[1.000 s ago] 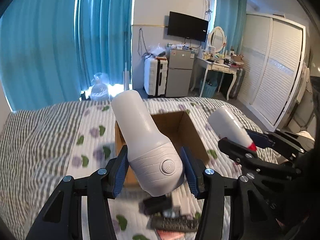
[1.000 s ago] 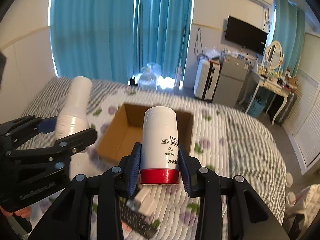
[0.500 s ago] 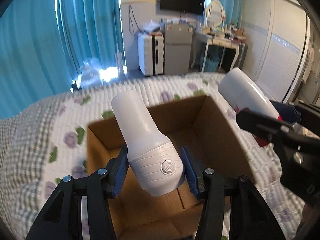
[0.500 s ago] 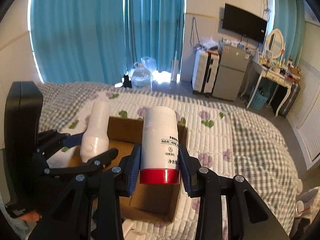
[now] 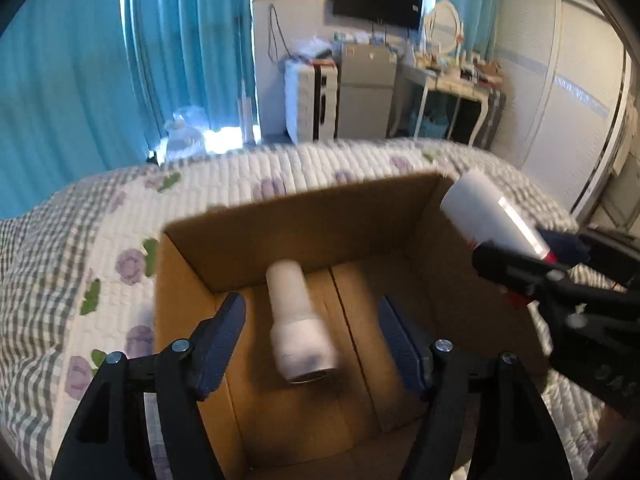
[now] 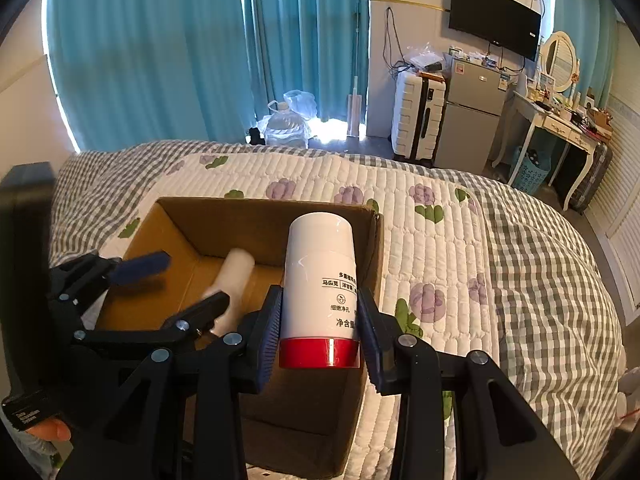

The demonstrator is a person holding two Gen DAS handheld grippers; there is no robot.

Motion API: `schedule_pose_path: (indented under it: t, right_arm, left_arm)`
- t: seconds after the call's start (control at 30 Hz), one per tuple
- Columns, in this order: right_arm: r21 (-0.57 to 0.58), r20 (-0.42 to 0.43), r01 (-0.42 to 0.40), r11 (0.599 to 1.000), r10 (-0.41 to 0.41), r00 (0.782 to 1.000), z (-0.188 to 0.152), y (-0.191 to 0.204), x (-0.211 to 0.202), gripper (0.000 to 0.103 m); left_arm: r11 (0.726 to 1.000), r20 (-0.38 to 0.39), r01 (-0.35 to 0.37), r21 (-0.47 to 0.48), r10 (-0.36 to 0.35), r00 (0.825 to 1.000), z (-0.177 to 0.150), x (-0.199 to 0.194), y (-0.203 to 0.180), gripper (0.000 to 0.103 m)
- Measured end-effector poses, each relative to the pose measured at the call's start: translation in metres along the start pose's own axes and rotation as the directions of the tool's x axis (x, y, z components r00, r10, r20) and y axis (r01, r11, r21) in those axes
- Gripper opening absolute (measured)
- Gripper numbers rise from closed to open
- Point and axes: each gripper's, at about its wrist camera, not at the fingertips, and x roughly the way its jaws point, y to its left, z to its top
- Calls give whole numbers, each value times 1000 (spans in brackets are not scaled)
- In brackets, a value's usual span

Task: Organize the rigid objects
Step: 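Carry both items over the box and open both tools to drop them, then withdraw both tools from the box back toward the remaining items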

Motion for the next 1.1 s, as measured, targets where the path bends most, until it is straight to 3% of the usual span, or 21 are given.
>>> schedule_pose_path:
  t: [0.13, 0.3, 0.37, 0.53, 0.83, 1.0, 1.1]
  right_arm:
    - [-1, -1, -2, 1000, 2, 1000, 4, 4, 0, 36]
    - [59, -4, -13, 998, 13, 1000, 5, 1, 4, 40]
    - [67, 23, -19, 998, 18, 1000, 6, 1, -6, 77]
    - [55, 99, 8, 998, -13, 995, 8, 8, -51, 78]
    - [19, 168, 87, 996, -89, 982, -9, 30, -157, 78]
    - [-9, 215, 124, 992, -119, 969, -27, 49, -212, 78]
    - [-10, 244, 139, 990, -132, 961, -38, 59, -239, 84]
  left_arm:
    - [999, 23, -51, 9, 51, 998, 1, -16, 3, 72]
    - [998, 25, -63, 8, 63, 998, -5, -26, 14, 73]
    - [998, 30, -61, -2, 61, 998, -8, -34, 19, 73]
    - [997, 43, -70, -44, 72, 997, -16, -60, 24, 73]
    - [993, 131, -72, -91, 84, 988, -19, -169, 30, 75]
    - [988, 179, -127, -88, 141, 974, -24, -230, 28, 77]
    - [984, 207, -164, -71, 176, 962, -33, -258, 22, 78]
